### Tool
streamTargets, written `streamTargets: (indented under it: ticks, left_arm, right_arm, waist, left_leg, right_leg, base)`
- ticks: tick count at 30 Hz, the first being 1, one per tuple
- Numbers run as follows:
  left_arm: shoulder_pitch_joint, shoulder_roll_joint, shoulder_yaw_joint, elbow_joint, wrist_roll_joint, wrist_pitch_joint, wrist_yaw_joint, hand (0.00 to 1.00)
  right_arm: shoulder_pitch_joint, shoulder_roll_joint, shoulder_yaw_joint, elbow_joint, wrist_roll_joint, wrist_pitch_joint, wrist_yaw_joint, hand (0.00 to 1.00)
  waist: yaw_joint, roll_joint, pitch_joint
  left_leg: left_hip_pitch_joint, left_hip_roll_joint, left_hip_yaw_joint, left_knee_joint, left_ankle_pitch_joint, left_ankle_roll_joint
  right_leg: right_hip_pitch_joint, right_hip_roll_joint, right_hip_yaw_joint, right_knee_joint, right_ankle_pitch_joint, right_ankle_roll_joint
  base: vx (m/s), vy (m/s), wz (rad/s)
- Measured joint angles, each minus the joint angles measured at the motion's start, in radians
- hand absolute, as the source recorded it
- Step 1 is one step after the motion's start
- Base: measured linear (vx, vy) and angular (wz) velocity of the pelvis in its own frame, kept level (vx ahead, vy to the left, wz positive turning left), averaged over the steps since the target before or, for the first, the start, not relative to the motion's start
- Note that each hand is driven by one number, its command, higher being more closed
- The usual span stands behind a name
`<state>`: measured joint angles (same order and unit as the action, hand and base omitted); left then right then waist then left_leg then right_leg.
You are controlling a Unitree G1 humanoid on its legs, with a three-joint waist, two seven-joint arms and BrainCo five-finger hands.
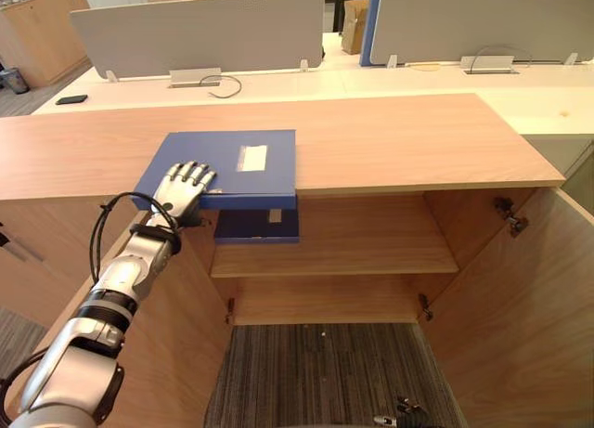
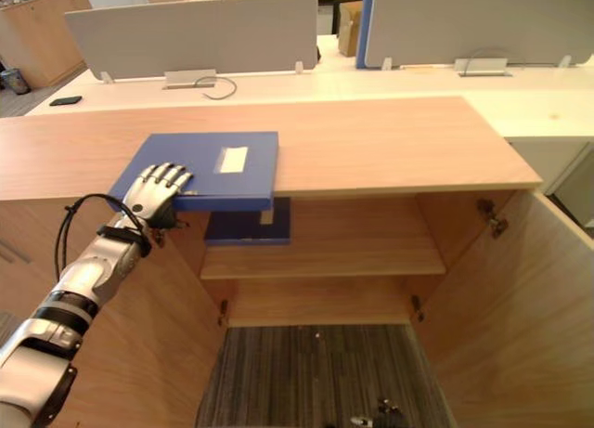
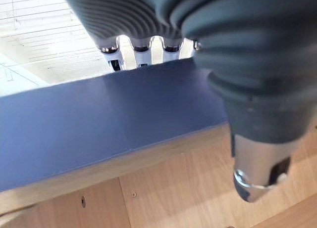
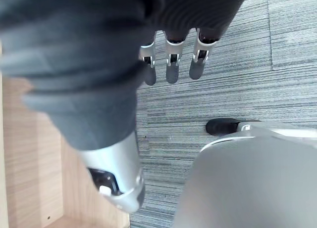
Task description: Walk over to the cabinet, pick up the folder, carry it to the office cabinet, place the folder inside the office cabinet, then close the office cabinet door
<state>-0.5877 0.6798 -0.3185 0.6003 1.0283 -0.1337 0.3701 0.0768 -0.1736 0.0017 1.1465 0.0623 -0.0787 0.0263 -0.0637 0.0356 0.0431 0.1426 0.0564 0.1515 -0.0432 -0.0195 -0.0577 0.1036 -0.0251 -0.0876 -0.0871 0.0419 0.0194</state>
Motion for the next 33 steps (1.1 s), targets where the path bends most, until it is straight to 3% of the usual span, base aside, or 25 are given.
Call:
streamTargets:
  ticks: [23, 25, 26, 30, 32, 33]
  left_arm:
    - [-0.082, -0.013, 0.024, 0.099, 0.030, 0.053, 0.035, 1.00]
    - [-0.042, -0.044, 0.098, 0.024, 0.022, 0.062, 0.034, 1.00]
    - [0.023, -0.096, 0.191, -0.095, 0.003, 0.076, 0.038, 1.00]
    - [0.215, -0.270, 0.300, -0.464, -0.101, 0.101, 0.072, 1.00]
    - [0.321, -0.360, 0.309, -0.652, -0.169, 0.088, 0.074, 1.00]
    - [0.384, -0.429, 0.309, -0.758, -0.226, 0.060, 0.074, 1.00]
  right_arm:
    - [0.007, -0.001, -0.002, 0.005, 0.035, 0.000, 0.000, 0.00]
    - [0.008, -0.001, -0.002, 0.005, 0.035, 0.001, 0.000, 0.00]
    - [0.009, -0.001, -0.002, 0.005, 0.035, 0.001, -0.001, 0.00]
    - [0.009, 0.003, -0.014, -0.002, 0.038, 0.003, -0.022, 0.00]
    - [0.009, 0.013, -0.021, -0.028, 0.077, 0.003, -0.038, 0.00]
    - [0.013, 0.020, -0.023, -0.064, 0.122, 0.000, -0.052, 0.00]
  waist:
    - [-0.026, 0.004, 0.023]
    - [-0.024, 0.003, 0.025]
    - [-0.022, 0.003, 0.025]
    - [0.008, 0.003, 0.025]
    - [0.022, 0.003, 0.024]
    - [0.027, 0.004, 0.023]
  left_leg:
    - [0.016, 0.001, 0.016, -0.002, 0.000, 0.000]
    - [0.016, 0.001, 0.016, -0.004, 0.000, 0.000]
    - [0.016, 0.001, 0.016, -0.006, 0.000, 0.000]
    - [0.015, -0.001, 0.014, -0.008, 0.000, 0.000]
    - [0.011, -0.001, 0.014, -0.006, 0.000, 0.001]
    - [0.002, 0.000, 0.013, -0.003, 0.000, 0.001]
  right_leg:
    - [0.008, 0.001, 0.015, -0.002, 0.005, 0.001]
    - [0.007, 0.001, 0.015, -0.002, 0.005, 0.001]
    - [0.006, -0.001, 0.015, -0.002, 0.005, 0.001]
    - [0.005, -0.005, 0.013, 0.003, 0.005, 0.002]
    - [0.003, -0.007, 0.015, 0.003, 0.005, 0.002]
    - [-0.005, -0.009, 0.017, 0.003, 0.005, 0.002]
  base:
    - [-0.01, 0.003, -0.01]
    - [0.00, 0.000, 0.00]
    - [0.00, 0.000, 0.00]
    - [0.00, 0.000, 0.00]
    - [0.00, 0.000, 0.00]
    - [0.00, 0.000, 0.00]
